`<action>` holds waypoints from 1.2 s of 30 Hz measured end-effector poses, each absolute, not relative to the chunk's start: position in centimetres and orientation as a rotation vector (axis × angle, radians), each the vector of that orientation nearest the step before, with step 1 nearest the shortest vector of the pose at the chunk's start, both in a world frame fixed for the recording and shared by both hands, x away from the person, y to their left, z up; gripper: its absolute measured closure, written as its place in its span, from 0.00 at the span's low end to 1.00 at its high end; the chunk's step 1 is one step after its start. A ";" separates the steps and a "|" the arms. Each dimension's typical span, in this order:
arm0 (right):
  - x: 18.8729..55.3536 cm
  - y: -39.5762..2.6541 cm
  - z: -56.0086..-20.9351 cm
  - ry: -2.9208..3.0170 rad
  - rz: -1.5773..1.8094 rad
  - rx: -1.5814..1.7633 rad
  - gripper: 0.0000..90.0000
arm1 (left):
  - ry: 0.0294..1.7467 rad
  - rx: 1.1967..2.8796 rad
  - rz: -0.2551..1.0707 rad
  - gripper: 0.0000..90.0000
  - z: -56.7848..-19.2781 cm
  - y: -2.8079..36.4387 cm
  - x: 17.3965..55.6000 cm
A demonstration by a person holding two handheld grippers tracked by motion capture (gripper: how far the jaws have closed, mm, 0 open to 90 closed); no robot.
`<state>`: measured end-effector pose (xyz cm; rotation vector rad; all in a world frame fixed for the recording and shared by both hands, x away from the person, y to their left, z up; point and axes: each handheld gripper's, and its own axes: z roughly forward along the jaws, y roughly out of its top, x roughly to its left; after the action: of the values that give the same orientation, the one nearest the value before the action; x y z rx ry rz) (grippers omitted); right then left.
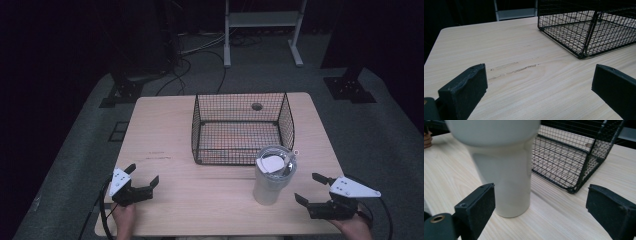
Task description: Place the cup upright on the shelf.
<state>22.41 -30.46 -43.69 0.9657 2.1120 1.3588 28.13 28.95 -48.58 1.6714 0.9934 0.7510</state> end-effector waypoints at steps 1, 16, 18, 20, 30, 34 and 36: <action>22.3 -30.2 -43.5 2.121 1.358 0.952 0.09 | 0.993 1.671 0.751 0.00 -48.6 29.0 28.1; 22.2 -28.3 -42.9 2.180 1.414 0.882 0.08 | 0.992 1.671 0.750 0.00 -48.6 28.9 28.1; 22.3 -28.0 -42.9 2.190 1.420 0.876 0.08 | 0.992 1.671 0.750 0.00 -48.6 28.9 28.1; 22.4 -27.8 -42.9 2.191 1.425 0.871 0.08 | 0.993 1.671 0.751 0.00 -48.6 28.9 28.1; 23.4 -25.9 -43.7 2.241 1.445 0.835 0.08 | 0.991 1.673 0.751 0.00 -48.6 28.9 28.1; 23.8 -25.3 -43.9 2.248 1.454 0.828 0.08 | 0.991 1.673 0.750 0.00 -48.6 28.9 28.1; 23.9 -25.1 -44.0 2.249 1.456 0.826 0.08 | 0.990 1.672 0.751 0.00 -48.6 28.9 28.1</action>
<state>23.95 -25.06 -44.05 0.8257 2.2491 1.4562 28.13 28.91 -48.58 1.6725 0.9901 0.7513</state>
